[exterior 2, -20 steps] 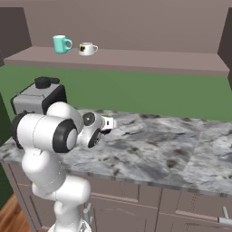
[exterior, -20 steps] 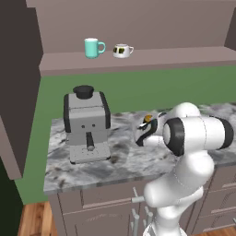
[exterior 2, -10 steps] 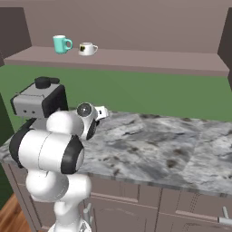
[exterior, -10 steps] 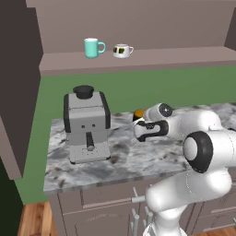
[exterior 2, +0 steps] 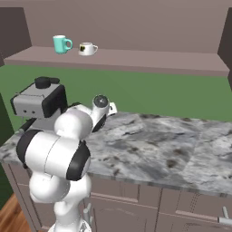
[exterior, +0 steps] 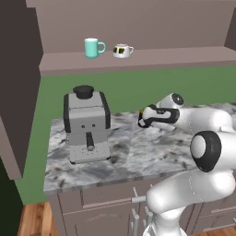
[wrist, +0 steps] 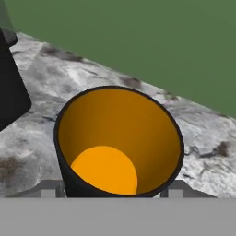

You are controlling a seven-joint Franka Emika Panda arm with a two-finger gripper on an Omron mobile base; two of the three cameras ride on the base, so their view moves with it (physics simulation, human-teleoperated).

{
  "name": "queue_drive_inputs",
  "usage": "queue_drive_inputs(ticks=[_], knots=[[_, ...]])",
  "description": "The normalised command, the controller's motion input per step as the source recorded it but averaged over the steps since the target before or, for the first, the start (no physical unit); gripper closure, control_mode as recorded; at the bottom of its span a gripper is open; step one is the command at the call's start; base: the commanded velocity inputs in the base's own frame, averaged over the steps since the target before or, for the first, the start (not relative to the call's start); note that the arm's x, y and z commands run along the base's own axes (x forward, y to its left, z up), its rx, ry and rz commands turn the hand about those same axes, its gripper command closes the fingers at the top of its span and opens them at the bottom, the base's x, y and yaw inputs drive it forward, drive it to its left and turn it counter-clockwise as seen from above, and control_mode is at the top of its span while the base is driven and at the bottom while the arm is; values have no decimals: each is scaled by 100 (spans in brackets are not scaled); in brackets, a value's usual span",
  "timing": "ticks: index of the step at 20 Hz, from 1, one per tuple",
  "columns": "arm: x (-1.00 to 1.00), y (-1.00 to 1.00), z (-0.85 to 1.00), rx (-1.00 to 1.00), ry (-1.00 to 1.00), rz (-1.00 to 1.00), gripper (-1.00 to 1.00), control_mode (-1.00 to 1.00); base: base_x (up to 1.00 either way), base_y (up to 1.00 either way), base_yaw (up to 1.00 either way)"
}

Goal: Pick the mug on the counter and place it in the cabinet with the handle facing the right, like the mugs already inside.

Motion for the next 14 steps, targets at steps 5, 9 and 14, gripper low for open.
queue_drive_inputs(ticks=[5,9,14], knots=[[-3,3,5,9,5,24,100,-100,0,0,0],[-2,9,20,1,1,32,100,-100,0,0,0],[-11,19,20,-6,1,29,100,-100,0,0,0]])
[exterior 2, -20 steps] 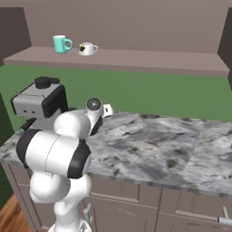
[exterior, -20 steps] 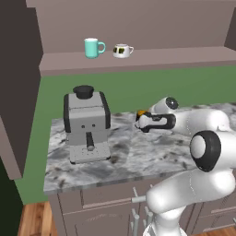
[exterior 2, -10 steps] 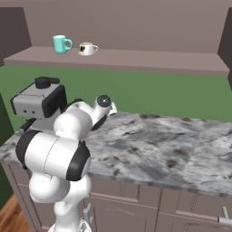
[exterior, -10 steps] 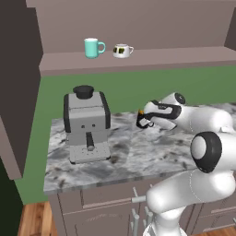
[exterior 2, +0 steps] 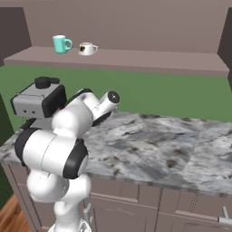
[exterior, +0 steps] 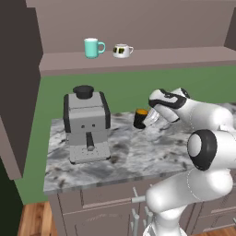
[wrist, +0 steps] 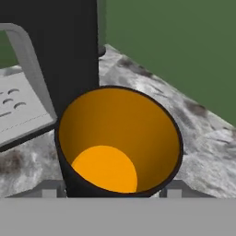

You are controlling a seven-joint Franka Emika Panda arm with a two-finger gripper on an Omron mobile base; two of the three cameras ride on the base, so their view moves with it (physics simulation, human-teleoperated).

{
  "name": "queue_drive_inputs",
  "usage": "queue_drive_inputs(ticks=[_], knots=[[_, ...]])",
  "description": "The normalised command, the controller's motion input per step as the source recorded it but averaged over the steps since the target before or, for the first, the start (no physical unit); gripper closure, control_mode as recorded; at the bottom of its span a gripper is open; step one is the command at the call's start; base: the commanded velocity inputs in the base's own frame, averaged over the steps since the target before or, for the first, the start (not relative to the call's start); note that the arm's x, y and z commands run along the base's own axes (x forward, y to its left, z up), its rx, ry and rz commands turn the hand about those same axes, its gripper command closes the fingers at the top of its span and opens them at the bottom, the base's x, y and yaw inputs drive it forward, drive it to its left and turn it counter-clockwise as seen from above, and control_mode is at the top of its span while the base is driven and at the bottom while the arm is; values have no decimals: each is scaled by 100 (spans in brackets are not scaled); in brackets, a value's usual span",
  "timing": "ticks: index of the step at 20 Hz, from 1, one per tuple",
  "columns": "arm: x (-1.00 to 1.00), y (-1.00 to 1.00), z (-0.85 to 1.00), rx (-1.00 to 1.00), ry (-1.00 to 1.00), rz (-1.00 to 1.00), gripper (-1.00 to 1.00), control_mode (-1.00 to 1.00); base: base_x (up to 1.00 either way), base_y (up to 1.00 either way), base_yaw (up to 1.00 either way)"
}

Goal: Pick the mug on the counter and place it in the cabinet with the handle facing the right, like the mugs already inside.

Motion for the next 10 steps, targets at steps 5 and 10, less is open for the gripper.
queue_drive_inputs(ticks=[5,10], knots=[[-49,34,17,-5,-3,14,100,-100,0,0,0],[-63,21,36,0,-4,4,100,-100,0,0,0]])
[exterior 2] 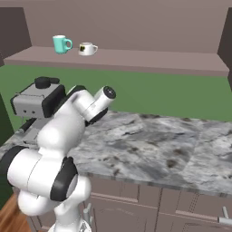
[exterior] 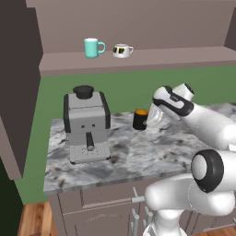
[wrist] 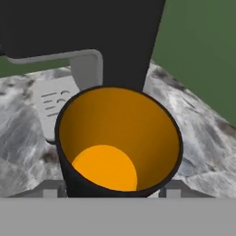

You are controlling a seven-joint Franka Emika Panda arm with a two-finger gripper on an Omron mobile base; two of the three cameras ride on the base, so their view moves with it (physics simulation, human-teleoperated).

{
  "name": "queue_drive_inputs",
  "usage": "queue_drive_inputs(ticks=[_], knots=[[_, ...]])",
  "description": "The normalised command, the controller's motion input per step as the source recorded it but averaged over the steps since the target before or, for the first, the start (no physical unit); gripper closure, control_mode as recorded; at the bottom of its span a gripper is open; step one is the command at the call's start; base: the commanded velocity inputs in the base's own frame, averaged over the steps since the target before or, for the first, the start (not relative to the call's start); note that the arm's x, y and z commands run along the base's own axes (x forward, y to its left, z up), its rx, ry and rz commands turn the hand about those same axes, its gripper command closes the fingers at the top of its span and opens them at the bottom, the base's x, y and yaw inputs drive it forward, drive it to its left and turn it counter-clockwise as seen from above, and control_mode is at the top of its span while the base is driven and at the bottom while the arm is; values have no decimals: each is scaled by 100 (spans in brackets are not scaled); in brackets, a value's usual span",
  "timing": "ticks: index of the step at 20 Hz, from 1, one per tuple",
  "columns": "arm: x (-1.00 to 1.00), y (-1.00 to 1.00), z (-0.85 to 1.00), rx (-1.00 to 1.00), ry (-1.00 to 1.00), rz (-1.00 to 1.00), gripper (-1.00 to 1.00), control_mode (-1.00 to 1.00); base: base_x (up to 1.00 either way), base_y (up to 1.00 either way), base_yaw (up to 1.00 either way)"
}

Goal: Pick the mug on the counter and place it in the cabinet with the handle facing the right, like the mugs already inside.

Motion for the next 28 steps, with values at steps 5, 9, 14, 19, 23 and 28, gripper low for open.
queue_drive_inputs(ticks=[5,9,14,19,23,28], knots=[[-39,20,54,0,0,7,100,-100,0,0,0],[-28,16,56,3,0,5,100,-100,0,0,0],[-29,22,62,4,8,11,100,-100,0,0,0],[-18,12,57,1,7,12,100,-100,0,0,0],[-7,0,54,0,1,5,100,-100,0,0,0],[0,0,67,1,0,1,100,-100,0,0,0]])
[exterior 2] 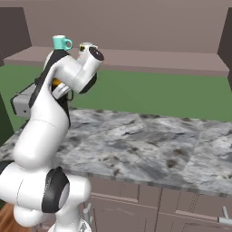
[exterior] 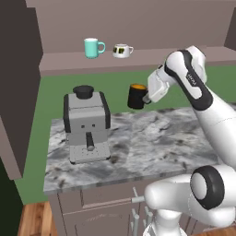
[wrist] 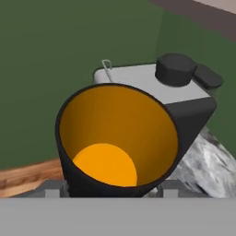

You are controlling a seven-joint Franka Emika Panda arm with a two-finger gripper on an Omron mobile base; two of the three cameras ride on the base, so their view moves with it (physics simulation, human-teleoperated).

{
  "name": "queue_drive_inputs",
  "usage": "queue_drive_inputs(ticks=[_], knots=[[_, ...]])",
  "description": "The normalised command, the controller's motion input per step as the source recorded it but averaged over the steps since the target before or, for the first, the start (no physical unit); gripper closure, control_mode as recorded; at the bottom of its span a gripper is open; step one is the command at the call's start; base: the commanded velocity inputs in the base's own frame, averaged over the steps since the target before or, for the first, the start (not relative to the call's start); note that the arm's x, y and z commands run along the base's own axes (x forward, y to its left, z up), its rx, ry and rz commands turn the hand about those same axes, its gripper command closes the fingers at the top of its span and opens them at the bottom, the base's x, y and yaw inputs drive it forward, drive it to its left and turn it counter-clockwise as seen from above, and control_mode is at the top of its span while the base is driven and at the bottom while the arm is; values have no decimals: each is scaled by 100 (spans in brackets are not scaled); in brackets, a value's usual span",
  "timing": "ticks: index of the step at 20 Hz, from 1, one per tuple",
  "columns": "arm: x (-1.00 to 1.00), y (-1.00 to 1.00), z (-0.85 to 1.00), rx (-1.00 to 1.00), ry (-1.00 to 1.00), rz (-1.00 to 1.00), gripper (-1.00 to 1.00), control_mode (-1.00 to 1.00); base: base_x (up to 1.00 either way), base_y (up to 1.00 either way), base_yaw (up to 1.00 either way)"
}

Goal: Pick the mug on the counter and place it in the cabinet with the handle facing the right, like the mugs already inside.

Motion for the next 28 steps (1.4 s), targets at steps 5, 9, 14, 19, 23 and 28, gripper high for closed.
queue_drive_inputs(ticks=[5,9,14,19,23,28], knots=[[-9,-2,42,1,-4,0,100,-100,0,0,0],[5,-13,5,14,-2,-4,100,-100,0,0,0],[0,-9,14,21,-5,0,100,-100,0,0,0],[29,-14,34,15,-2,0,100,-100,0,0,0],[36,-8,48,7,0,1,100,-100,0,0,0],[50,-14,34,1,0,0,100,-100,0,0,0]])
